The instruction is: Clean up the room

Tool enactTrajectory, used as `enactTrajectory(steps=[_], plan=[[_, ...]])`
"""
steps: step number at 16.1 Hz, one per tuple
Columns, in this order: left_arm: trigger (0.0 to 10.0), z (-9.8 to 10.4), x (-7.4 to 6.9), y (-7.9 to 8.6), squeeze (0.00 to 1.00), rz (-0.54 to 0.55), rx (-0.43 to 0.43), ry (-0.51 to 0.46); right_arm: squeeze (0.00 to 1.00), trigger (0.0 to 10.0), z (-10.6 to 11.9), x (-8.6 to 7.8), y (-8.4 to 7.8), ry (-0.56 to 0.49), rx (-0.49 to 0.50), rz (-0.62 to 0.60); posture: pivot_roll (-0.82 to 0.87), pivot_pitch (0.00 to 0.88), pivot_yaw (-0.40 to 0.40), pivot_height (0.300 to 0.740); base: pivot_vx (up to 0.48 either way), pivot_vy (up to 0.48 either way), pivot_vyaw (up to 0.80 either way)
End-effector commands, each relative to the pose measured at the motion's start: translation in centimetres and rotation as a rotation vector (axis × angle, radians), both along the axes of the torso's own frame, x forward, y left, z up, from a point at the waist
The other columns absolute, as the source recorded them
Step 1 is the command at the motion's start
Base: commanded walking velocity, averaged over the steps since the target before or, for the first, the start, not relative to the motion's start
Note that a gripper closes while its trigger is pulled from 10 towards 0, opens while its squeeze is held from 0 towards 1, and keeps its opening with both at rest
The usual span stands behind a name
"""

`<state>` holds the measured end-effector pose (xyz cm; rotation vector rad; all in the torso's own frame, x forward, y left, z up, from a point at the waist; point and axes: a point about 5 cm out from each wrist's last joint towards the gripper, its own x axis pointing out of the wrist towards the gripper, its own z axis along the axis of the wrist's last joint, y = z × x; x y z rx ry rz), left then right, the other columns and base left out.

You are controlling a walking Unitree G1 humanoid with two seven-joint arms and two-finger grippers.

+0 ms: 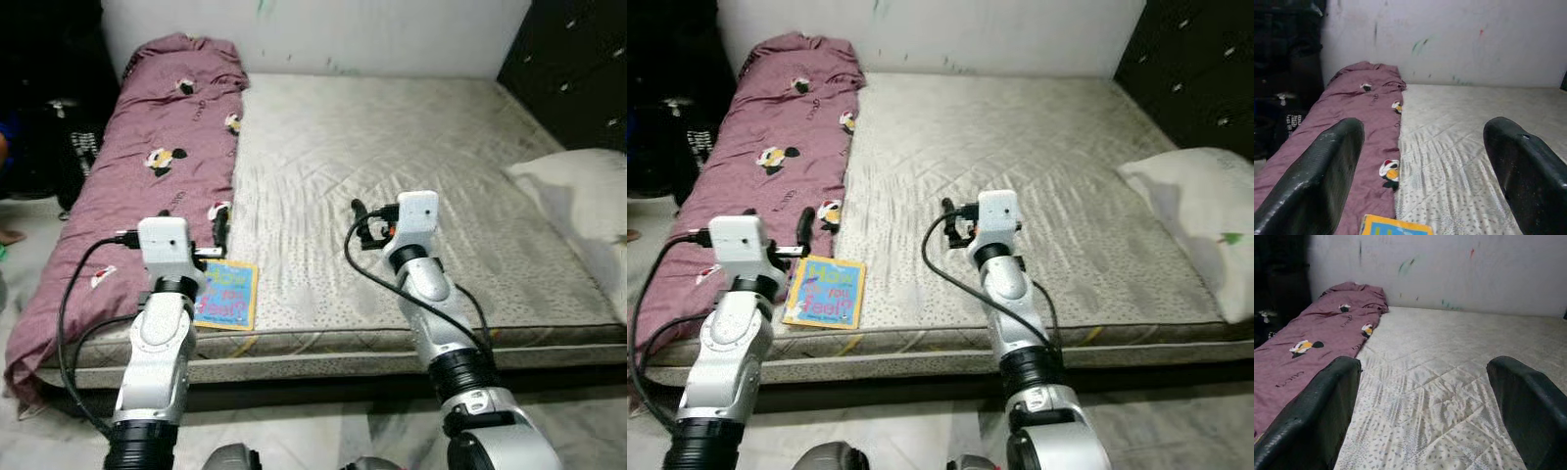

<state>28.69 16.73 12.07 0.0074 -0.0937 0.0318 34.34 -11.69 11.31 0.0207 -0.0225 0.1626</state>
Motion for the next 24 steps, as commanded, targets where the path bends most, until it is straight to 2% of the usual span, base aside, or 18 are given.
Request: enactTrajectory(steps=[1,14,19,22,24], plan=[[10.0,0.60,-0.05,0.01,0.00,-0.008,0.000,-0.028,0.00,10.0,0.42,0.24,-0.33,-0.010,-0.002,-0.011,-0.03,0.000,-0.035,0.740,0.319,0.000,0.00],[10.0,0.46,-0.06,-0.13,0.00,-0.025,0.002,-0.029,0.00,10.0,0.33,0.22,-0.26,-0.010,-0.008,-0.004,-0.03,0.000,-0.037,0.740,0.348,0.000,0.00],[10.0,0.13,0.15,-0.19,0.00,-0.008,-0.006,-0.001,0.00,10.0,0.20,0.21,-0.25,-0.003,-0.013,-0.001,-0.03,0.000,-0.038,0.740,0.000,0.000,-0.09],[10.0,0.16,0.20,-0.15,0.00,-0.003,-0.004,0.001,0.00,10.0,0.20,0.21,-0.41,-0.005,-0.009,-0.011,-0.02,0.000,-0.040,0.740,0.000,0.480,-0.68],[10.0,0.45,0.42,0.02,0.00,0.009,-0.013,-0.007,0.00,10.0,0.24,0.35,-0.77,-0.002,-0.009,-0.028,-0.03,0.000,-0.045,0.740,0.000,0.480,0.00]])
